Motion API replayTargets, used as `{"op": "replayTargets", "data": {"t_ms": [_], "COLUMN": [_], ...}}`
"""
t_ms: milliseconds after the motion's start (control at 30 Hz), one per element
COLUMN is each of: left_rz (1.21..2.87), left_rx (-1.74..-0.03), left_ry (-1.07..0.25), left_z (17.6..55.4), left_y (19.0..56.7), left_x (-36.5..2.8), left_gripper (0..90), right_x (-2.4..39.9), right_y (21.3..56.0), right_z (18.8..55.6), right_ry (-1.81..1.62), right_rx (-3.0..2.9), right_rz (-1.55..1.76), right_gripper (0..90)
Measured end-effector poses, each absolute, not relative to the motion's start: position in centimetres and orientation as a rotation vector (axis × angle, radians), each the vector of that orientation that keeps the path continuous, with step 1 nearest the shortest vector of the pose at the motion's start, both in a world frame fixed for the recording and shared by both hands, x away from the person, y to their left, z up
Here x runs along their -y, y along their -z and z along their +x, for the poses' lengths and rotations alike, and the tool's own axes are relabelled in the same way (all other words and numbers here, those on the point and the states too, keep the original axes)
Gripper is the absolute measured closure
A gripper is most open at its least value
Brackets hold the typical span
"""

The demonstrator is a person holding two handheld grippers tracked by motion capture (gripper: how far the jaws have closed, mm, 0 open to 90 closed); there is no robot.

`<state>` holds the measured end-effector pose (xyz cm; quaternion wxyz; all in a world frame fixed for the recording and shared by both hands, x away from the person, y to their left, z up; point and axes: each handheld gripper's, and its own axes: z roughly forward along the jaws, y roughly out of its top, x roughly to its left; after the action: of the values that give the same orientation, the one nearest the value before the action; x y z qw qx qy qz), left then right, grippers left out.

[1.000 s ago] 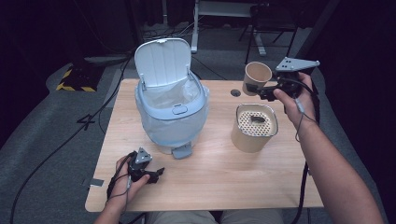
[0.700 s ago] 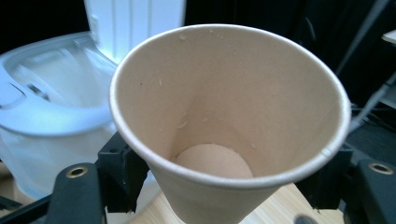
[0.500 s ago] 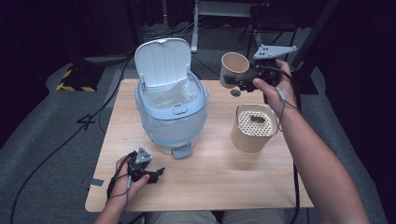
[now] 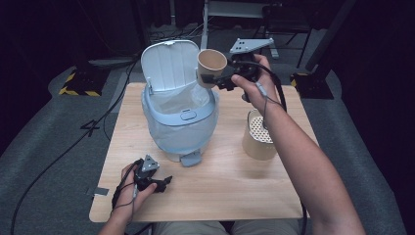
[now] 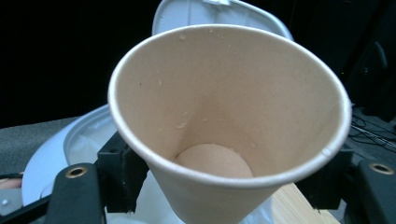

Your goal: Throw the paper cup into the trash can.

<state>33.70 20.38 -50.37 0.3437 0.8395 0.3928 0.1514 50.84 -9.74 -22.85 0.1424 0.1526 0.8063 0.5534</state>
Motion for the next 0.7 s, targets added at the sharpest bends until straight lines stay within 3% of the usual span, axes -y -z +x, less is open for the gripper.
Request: {"op": "replayTargets", "data": {"t_ms": [700], "left_rz": [2.185], "left_rx": [-1.020], "left_ry": [-0.386], "left_z": [33.7], "left_y": [50.3], "left_x": [-20.4], "left_gripper": [19.6], "right_x": [2.2], "right_y": [25.1], "right_z": [51.0], "right_ry": [-1.489], "right_rx": [-2.506], "right_rz": [0.392], "right_gripper": [28.1]}}
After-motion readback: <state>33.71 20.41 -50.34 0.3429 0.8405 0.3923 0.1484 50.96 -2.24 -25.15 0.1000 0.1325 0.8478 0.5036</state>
